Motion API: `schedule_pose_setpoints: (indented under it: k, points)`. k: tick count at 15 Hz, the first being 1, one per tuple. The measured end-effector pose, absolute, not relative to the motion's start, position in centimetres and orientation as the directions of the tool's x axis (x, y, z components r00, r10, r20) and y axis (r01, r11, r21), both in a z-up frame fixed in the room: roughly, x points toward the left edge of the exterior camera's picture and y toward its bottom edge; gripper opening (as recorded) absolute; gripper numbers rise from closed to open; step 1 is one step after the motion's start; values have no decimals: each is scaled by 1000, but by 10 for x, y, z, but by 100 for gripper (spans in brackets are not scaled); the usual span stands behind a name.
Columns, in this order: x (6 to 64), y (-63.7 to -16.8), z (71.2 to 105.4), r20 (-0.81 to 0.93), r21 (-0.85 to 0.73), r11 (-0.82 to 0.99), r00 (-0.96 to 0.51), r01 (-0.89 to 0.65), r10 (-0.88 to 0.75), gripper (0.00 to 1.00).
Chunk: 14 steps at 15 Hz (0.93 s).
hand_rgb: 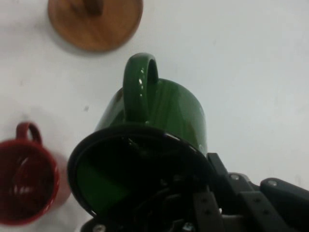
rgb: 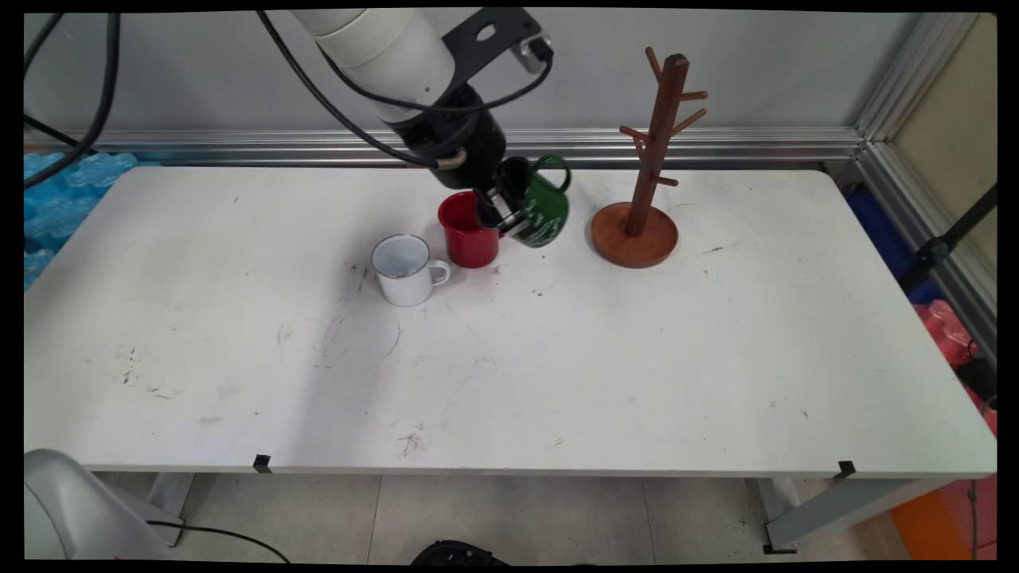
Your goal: Place the picked object on the table
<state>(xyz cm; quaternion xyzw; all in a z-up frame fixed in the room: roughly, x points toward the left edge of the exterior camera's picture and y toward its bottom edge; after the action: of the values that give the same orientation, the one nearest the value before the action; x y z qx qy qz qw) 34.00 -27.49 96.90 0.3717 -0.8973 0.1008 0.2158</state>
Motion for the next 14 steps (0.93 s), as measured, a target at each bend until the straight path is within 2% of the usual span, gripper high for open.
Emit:
schedule_pose_setpoints:
  k: [7, 14]
  points:
    - [327, -266, 960, 320, -96, 702, -690, -705, -649, 0]
    - [299, -263, 936, 193, -141, 728, -739, -671, -645, 0]
